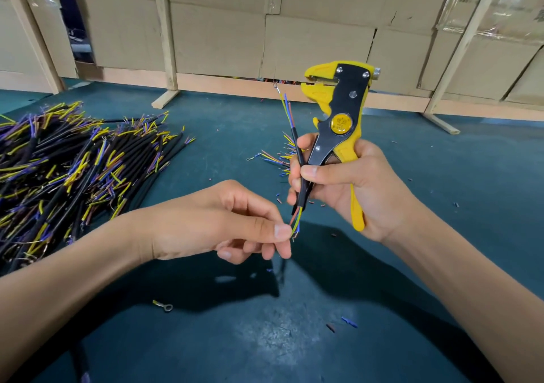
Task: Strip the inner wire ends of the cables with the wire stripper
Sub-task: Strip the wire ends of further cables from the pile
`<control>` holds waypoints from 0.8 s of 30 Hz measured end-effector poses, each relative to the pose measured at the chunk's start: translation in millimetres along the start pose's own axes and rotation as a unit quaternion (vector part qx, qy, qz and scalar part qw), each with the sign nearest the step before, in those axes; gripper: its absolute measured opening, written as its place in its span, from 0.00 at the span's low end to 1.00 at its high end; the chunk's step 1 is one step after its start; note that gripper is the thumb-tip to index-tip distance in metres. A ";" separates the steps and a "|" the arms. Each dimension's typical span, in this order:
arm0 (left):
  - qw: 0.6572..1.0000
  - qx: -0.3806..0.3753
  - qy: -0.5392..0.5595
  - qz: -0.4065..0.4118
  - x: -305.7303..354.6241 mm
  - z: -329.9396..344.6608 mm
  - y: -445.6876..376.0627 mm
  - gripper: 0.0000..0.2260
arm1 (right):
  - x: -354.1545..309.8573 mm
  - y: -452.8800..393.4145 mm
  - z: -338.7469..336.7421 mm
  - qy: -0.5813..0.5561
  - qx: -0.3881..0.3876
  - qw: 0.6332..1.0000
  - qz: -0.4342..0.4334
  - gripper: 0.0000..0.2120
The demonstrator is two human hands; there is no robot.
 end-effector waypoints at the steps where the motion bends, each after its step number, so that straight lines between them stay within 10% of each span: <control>1: 1.000 -0.002 -0.006 0.003 0.3 0.6 -0.2 0.09 | 0.1 -0.2 -0.8 0.000 0.002 1.000 -0.001 0.17; 18: 0.993 0.082 -0.043 0.072 4.3 -5.4 2.0 0.10 | -2.2 -1.0 -9.5 0.002 0.010 1.000 -0.029 0.15; 24: 0.899 0.183 -0.383 0.107 26.9 0.9 10.9 0.10 | -2.7 -0.9 -15.5 0.035 0.047 0.997 -0.042 0.14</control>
Point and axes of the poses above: each hand's wrist, its own y-axis away from the middle knuckle, its own z-axis out of the palm, x = y × z, the point moved 6 cm from there along -y, towards the middle knuckle, and after that the axes turned 15 degrees about -x, right-handed, at the moved point
